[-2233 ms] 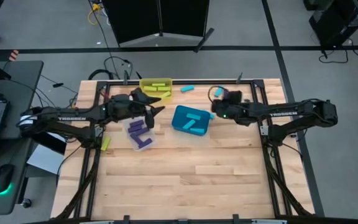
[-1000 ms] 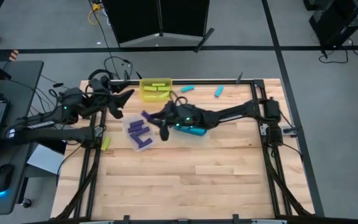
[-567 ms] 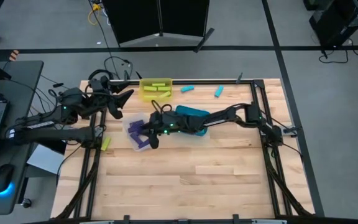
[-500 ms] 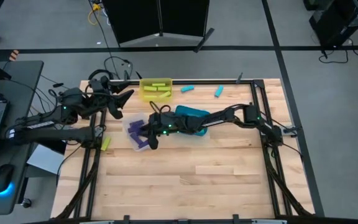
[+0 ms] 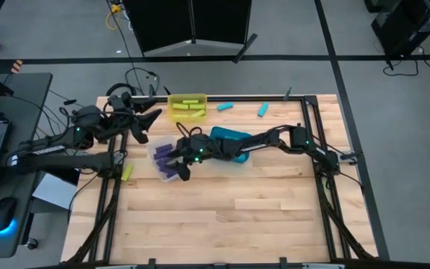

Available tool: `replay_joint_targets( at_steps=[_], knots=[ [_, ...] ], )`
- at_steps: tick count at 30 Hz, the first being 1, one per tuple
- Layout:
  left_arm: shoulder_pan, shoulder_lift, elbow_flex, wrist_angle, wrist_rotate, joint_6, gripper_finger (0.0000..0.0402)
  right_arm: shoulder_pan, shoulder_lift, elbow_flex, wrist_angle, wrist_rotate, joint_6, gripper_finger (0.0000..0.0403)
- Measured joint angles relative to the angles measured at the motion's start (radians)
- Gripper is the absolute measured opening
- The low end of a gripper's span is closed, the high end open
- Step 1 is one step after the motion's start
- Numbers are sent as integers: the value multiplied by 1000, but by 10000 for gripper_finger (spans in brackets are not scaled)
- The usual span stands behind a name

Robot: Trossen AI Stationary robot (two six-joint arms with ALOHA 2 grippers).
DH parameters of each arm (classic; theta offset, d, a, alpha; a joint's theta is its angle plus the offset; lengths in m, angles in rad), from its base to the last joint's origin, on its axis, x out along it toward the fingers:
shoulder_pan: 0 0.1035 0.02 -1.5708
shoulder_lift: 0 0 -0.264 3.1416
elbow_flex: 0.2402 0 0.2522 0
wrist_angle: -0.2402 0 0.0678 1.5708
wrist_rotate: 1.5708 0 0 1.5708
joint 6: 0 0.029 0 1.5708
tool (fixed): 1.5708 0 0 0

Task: Sort blocks
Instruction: Put the green block into the yellow bin

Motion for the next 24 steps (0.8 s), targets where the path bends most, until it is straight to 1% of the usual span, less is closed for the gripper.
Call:
replay_joint_targets(
  at_steps=[3, 5, 7, 10, 14, 16, 20, 24],
  knots=[
    [0, -7, 0, -22, 0, 0, 227, -15, -18, -7, 11, -9, -15, 305],
    [0, -16, 0, -45, -2, -1, 227, -28, -54, -31, 20, -1, -32, 305],
    [0, -18, 0, -50, -18, -4, 227, -43, -108, -82, 66, 36, -41, 297],
    [0, -23, 0, -68, -40, -7, 227, -68, -213, -221, 207, 107, -47, 280],
    [0, -22, 0, -67, -50, -6, 227, -111, -377, -472, 418, 200, -76, 257],
    [0, -12, 0, -65, -74, -3, 227, -131, -457, -589, 481, 241, -88, 248],
    [0, 29, 0, -64, -111, -2, 227, -168, -607, -778, 508, 312, -94, 234],
    [0, 80, 0, -70, -112, -3, 227, -192, -730, -913, 514, 402, -100, 226]
  ],
)
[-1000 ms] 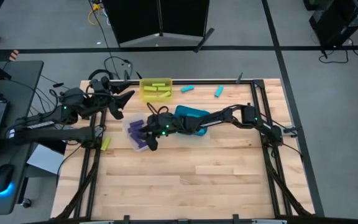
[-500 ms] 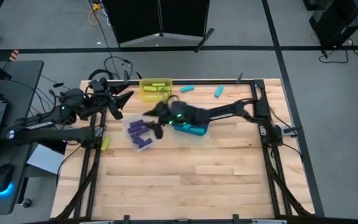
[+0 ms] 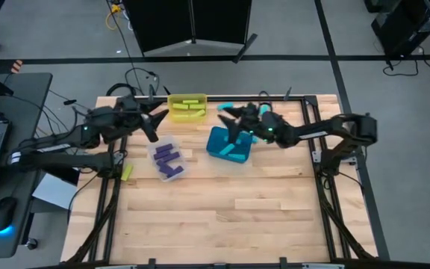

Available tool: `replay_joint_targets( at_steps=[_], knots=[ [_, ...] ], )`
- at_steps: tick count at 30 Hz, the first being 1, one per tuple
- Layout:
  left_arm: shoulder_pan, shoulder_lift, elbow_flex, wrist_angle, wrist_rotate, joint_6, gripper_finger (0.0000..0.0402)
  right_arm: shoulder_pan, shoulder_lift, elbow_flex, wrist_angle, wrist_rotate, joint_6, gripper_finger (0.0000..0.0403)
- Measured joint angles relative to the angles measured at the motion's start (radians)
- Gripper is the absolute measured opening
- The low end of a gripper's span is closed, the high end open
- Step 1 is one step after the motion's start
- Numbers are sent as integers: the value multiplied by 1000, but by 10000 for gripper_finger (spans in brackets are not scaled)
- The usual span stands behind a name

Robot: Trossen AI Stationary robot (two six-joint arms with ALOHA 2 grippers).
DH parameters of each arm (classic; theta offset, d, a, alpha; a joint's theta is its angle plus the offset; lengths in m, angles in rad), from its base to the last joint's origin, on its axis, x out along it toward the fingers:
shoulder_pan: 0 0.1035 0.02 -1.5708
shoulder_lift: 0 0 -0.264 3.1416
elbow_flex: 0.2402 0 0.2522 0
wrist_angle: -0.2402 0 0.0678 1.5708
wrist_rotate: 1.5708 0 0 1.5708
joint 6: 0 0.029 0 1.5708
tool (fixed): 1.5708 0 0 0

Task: Sort blocks
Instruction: Put the green block into the yellow bin

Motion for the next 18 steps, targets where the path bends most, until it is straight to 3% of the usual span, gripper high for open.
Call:
replay_joint_targets(
  at_steps=[6, 18],
  knots=[
    [0, 23, 0, -24, -17, -4, 227, -15, -111, -98, 0, 25, -7, 222],
    [0, 12, 0, -85, -42, -55, 227, -17, -121, -107, 0, 34, -26, 222]
  ],
)
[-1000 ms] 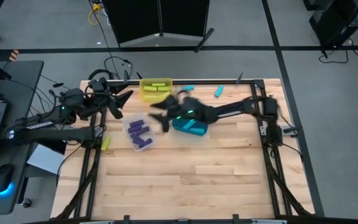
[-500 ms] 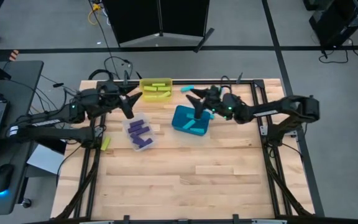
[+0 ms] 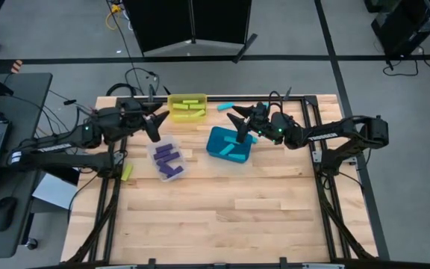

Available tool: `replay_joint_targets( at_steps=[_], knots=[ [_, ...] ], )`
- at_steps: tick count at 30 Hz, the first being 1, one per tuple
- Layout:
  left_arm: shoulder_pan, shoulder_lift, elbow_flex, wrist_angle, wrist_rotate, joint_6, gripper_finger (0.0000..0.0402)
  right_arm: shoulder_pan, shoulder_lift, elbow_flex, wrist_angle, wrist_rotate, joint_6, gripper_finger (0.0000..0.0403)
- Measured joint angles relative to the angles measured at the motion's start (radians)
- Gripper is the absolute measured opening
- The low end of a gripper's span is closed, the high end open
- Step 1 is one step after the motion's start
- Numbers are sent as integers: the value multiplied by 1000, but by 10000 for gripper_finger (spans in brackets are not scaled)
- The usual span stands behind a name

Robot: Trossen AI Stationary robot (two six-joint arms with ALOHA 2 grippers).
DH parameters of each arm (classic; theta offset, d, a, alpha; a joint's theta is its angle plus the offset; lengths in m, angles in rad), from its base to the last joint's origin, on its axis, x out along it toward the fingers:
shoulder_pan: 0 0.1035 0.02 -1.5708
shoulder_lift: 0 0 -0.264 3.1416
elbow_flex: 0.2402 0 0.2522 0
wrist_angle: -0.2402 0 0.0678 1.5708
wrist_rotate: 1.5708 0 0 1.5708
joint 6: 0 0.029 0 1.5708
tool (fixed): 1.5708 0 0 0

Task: Sort blocks
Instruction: Put the green block into the yellow bin

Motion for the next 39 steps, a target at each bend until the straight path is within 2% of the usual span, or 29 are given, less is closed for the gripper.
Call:
replay_joint_targets(
  at_steps=[3, 7, 14, 17, 21, 24, 31, 39],
  knots=[
    [0, -13, 4, -156, 1, -80, 227, 0, 0, 0, 0, 0, -1, 222],
    [-1, -14, 48, -484, 0, -255, 227, 0, 0, 0, 0, 0, -2, 222],
    [-70, 15, 162, -921, 34, -504, 223, 0, 0, 0, -1, 0, -25, 221],
    [-80, 71, 222, -1156, 96, -610, 214, 0, 0, 0, -1, 0, -27, 221],
    [-80, 178, 251, -1350, 232, -704, 205, -4, 0, 0, -1, -5, -39, 219],
    [-80, 272, 244, -1411, 292, -709, 203, -5, 0, 0, -1, -8, -46, 220],
    [-80, 496, 191, -1451, 317, -639, 203, 7, 0, 0, -1, -33, -46, 217],
    [-79, 572, 64, -1433, 422, -531, 202, 63, 0, 1, -1, -64, -46, 217]
  ],
)
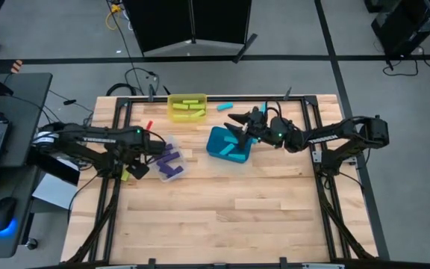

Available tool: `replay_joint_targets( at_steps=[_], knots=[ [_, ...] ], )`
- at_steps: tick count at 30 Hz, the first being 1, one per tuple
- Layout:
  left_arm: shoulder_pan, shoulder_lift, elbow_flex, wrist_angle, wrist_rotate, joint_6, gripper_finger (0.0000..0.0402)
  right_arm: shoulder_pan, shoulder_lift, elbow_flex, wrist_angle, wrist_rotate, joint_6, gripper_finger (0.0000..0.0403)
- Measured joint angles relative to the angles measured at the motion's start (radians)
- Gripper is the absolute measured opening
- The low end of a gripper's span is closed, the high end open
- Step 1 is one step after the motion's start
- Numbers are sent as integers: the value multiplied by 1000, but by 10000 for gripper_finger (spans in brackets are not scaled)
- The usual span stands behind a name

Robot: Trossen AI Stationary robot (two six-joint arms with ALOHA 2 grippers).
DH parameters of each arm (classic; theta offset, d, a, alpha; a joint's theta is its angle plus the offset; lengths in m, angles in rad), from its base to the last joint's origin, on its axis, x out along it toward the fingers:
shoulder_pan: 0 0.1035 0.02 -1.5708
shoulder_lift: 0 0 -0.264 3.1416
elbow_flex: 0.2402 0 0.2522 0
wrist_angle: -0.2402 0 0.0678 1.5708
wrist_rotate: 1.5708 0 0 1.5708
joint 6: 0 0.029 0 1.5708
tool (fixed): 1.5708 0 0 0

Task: Sort blocks
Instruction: Put the green block into the yellow bin

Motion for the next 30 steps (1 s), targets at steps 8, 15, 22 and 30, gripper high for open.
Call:
replay_joint_targets(
  at_steps=[8, 15, 22, 30],
  knots=[
    [-1, 3, 2, 174, 34, -9, 202, 17, 0, 0, 1, -1, -6, 215],
    [-31, 18, -40, 245, 67, -51, 201, 28, 0, 1, 0, -1, -4, 213],
    [-79, 17, -47, 242, 66, -142, 201, 28, 0, 1, 0, -1, -8, 213],
    [-141, 8, -47, 168, 78, -277, 194, 28, 0, 1, 0, -1, -26, 213]
  ],
)
